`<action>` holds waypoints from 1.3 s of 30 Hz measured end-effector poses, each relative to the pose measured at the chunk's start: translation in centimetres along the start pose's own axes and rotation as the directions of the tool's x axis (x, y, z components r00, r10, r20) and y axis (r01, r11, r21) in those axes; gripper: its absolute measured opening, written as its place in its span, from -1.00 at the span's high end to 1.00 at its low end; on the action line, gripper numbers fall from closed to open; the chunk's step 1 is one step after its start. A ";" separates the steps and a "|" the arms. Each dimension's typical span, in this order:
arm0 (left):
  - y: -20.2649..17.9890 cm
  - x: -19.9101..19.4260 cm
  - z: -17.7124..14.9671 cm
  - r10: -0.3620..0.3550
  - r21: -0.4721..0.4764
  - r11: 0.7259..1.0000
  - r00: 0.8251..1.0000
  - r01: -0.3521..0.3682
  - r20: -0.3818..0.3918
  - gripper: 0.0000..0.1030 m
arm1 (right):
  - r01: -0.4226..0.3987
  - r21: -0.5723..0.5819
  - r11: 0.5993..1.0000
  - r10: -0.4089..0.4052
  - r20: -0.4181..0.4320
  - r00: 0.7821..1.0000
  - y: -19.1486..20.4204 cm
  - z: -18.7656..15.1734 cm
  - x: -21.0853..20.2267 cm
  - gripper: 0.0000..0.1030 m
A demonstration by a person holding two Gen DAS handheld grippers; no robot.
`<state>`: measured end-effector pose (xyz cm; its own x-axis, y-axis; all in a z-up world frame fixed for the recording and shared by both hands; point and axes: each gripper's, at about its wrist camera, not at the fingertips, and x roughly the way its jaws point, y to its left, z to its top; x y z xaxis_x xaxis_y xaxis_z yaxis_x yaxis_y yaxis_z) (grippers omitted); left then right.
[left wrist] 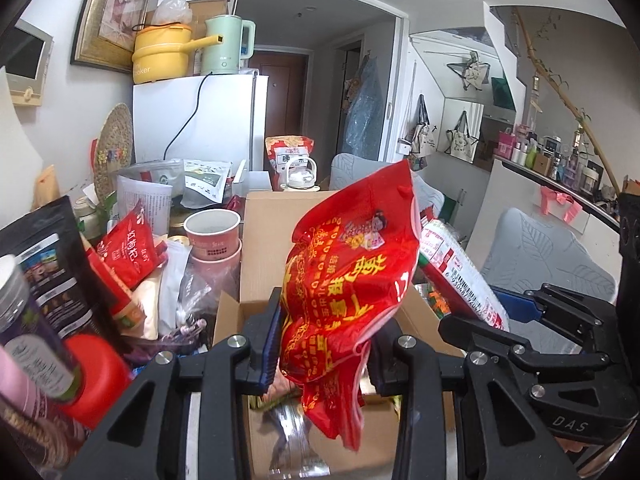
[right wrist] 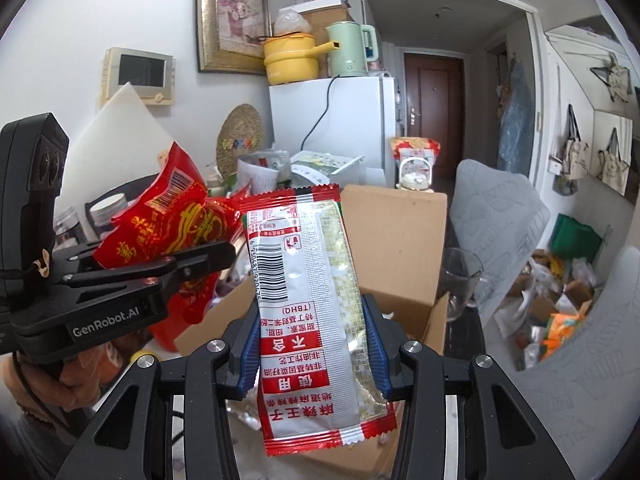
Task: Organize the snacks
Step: 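Lower the red packet into the box with the left tool while the right tool lowers the sachet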
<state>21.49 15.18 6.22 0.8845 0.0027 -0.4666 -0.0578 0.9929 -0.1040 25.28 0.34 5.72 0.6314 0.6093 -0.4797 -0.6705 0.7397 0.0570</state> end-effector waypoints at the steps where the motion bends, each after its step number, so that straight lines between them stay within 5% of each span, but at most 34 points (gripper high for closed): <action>1: 0.2 0.5 0.1 0.004 0.000 1.000 1.000 -0.004 0.000 0.33 | 0.007 -0.002 1.000 -0.007 0.003 1.000 -0.2 0.3 0.6 0.14; 24: 2.7 10.3 -1.4 0.075 0.012 0.997 0.983 -0.074 -0.168 0.33 | 0.072 0.085 0.994 -0.058 -0.157 0.986 -3.0 -0.8 10.6 0.14; 39: 2.6 14.4 -3.7 0.129 0.074 0.991 0.942 -0.111 -0.309 0.33 | 0.125 0.095 0.988 -0.092 -0.296 0.951 -3.7 -2.7 13.6 0.13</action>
<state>32.35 17.36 -3.99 0.6825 0.0937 -0.7248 -0.1215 0.9925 0.0139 35.31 5.14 -3.40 0.5468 0.4272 -0.7201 -0.5464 0.8337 0.0797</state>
